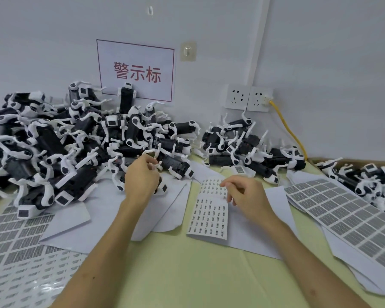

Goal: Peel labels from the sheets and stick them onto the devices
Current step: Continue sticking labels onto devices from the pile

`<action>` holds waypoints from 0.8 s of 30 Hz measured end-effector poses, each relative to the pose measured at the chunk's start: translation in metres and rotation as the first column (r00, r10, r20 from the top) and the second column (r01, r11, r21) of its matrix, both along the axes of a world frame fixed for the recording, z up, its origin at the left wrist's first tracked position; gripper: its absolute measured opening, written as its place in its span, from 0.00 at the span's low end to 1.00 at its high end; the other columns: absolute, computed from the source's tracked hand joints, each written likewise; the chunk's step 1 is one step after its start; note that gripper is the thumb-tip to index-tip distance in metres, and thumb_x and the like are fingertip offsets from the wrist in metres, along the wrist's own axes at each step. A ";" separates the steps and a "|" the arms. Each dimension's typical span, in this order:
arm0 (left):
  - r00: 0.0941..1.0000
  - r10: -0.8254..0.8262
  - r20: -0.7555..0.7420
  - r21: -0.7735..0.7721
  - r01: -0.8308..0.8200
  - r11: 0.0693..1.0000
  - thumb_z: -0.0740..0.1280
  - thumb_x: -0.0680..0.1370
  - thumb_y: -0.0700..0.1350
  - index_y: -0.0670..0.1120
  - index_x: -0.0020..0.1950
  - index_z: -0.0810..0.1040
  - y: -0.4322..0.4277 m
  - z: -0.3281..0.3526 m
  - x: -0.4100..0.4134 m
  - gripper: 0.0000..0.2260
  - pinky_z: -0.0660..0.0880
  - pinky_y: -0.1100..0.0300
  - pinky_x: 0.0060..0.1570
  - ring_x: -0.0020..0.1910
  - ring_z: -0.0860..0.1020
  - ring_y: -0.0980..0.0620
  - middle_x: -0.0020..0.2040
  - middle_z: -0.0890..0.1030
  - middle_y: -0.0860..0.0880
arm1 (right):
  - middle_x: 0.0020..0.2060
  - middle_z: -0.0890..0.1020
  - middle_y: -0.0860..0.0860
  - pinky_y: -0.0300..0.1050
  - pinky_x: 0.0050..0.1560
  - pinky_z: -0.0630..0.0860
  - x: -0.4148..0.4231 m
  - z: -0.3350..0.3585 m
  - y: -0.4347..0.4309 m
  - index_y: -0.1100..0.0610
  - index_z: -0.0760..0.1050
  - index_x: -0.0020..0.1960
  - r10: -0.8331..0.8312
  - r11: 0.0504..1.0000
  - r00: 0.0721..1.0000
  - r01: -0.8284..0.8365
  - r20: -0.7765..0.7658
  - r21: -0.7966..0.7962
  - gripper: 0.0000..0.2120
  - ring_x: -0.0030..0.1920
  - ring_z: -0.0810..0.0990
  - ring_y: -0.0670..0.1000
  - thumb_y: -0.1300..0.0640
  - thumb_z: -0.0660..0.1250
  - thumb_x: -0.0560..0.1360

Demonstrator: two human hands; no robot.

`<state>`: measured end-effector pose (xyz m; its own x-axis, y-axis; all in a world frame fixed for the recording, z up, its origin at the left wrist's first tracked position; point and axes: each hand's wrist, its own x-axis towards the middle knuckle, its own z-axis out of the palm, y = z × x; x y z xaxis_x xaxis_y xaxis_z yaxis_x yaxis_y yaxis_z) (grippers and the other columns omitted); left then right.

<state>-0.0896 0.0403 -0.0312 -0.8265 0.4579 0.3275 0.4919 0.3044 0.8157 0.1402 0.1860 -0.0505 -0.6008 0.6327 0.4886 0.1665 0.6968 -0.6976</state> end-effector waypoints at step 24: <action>0.091 -0.957 0.275 0.903 -0.365 0.225 0.63 0.75 0.35 0.42 0.40 0.74 -0.012 0.024 0.008 0.05 0.60 0.62 0.17 0.19 0.56 0.54 0.26 0.60 0.51 | 0.56 0.78 0.37 0.36 0.52 0.73 0.000 0.007 -0.016 0.41 0.75 0.67 0.051 0.966 0.997 -0.034 -0.060 0.257 0.23 0.56 0.79 0.45 0.52 0.76 0.74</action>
<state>-0.0812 0.0286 -0.0072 -0.5460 0.8341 0.0788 -0.8220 -0.5515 0.1419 0.1404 0.1699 -0.0439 -0.5858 0.4561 0.6699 0.0928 0.8589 -0.5036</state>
